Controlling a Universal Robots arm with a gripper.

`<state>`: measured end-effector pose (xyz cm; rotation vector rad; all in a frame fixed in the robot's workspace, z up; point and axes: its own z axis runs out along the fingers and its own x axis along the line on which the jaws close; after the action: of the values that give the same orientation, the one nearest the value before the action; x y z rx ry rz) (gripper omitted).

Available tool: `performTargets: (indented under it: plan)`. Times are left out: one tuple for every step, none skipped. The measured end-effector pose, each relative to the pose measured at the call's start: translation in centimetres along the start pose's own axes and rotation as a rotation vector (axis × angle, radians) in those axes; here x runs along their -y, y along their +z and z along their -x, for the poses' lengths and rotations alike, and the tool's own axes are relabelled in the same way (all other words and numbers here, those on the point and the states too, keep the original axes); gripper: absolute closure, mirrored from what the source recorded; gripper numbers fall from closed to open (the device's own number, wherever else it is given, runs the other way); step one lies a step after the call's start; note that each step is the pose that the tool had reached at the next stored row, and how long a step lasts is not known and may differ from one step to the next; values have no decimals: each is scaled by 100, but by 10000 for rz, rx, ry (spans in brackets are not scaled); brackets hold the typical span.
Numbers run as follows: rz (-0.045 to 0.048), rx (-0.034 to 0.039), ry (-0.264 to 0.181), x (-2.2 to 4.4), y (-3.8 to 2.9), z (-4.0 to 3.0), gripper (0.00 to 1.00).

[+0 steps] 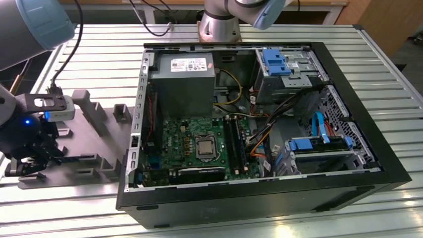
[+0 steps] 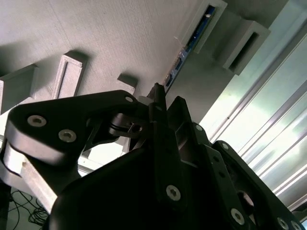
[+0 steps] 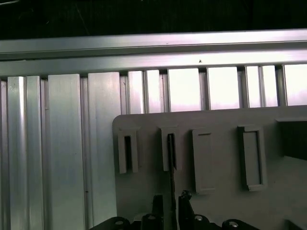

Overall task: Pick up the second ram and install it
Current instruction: 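Pick up the second ram and move it above second insertion slot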

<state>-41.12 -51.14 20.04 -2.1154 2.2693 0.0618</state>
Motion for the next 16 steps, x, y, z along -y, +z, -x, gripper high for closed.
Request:
performTargets:
  plan:
    - [0, 1, 0, 0, -3, 0, 73]
    - [1, 2, 0, 0, -7, 1, 73]
    - [2, 19, 0, -1, -7, 1, 73]
    - [4, 38, 1, -1, -8, 1, 73]
    - [3, 40, 2, -1, -8, 1, 73]
    - [4, 41, 2, -1, -8, 1, 73]
    - [4, 41, 1, 0, -7, 1, 73]
    - [4, 44, 1, 0, -6, 2, 73]
    - [4, 45, -1, 0, -5, 2, 73]
    - [3, 46, -1, 1, -2, 4, 73]
    - [2, 47, -1, 0, -1, 7, 73]
    - [4, 45, 1, -1, -2, 11, 73]
    - [3, 46, 0, -1, 0, 15, 73]
    - [3, 47, 0, -1, 1, 18, 73]
    - [3, 47, -1, -1, 2, 20, 73]
    - [3, 47, -1, -1, 5, 21, 73]
